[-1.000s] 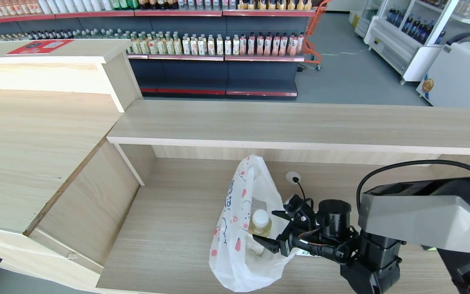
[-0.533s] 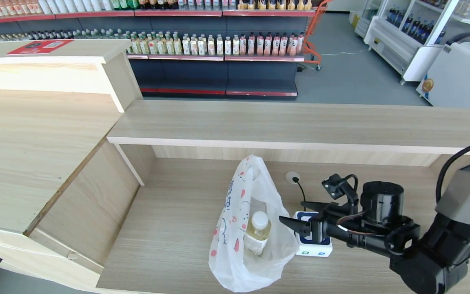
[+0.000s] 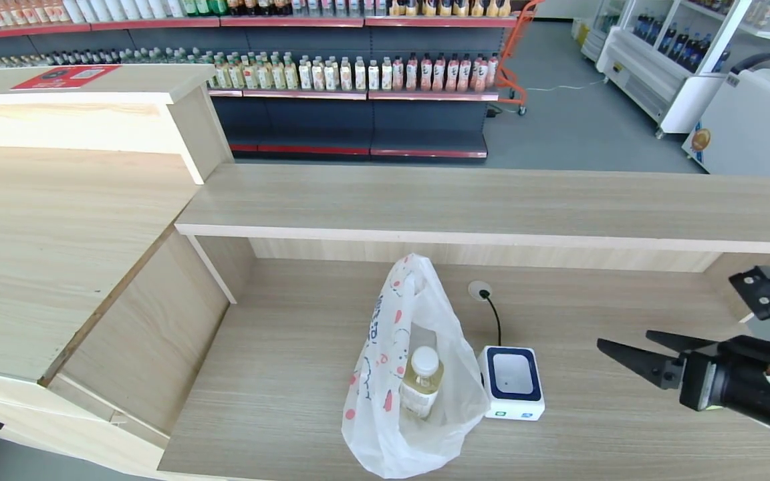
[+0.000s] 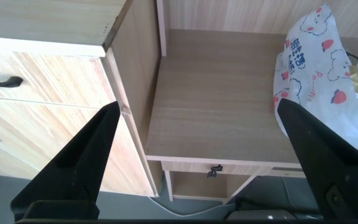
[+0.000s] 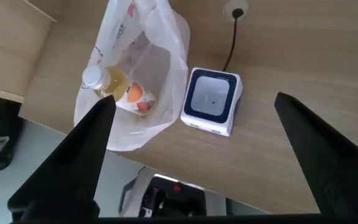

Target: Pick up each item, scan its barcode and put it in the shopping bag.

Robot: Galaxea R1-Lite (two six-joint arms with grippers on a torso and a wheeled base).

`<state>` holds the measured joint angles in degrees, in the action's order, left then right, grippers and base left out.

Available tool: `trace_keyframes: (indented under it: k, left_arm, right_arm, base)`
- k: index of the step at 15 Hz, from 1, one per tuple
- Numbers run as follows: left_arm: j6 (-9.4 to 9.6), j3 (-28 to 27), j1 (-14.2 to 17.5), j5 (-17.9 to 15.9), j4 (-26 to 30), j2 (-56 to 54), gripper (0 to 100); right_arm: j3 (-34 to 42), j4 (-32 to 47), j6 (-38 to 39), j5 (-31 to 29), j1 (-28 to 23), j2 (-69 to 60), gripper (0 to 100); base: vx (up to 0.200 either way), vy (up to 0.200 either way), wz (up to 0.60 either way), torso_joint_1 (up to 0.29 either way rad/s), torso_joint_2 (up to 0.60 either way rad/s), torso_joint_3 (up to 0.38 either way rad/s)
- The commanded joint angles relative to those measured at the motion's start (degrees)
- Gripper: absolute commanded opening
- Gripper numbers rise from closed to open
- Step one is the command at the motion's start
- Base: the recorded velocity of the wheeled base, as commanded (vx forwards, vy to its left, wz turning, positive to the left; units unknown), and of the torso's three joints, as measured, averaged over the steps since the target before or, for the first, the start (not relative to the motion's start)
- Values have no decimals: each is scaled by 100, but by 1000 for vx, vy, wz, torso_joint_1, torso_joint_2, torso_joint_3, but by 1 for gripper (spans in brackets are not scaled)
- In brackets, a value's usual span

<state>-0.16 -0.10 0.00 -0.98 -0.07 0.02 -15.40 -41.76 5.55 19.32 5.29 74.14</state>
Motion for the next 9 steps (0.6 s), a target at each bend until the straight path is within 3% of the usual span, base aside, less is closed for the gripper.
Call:
trace_keyframes:
  k: [1,2,5,9]
  left_arm:
    - [-2,1,0,1,-1,-2,100]
    - [-2,1,0,1,-1,-2,100]
    - [-2,1,0,1,-1,-2,100]
    - [-2,1,0,1,-1,-2,100]
  right_arm:
    - [1162,2102,-36,-860,-538,-3899,100]
    - [1496,2471,-186,-948,-573,-4786,100]
    - [1496,4071,-273,-1317,-705,-7133,100]
    - [1540,4045,-669,-1581,-573,-7414,100]
  base:
    - [0,0,0,0,0,0]
    - [0,0,0,0,0,0]
    - [0,0,0,0,0,0]
    - [0,0,0,0,0,0]
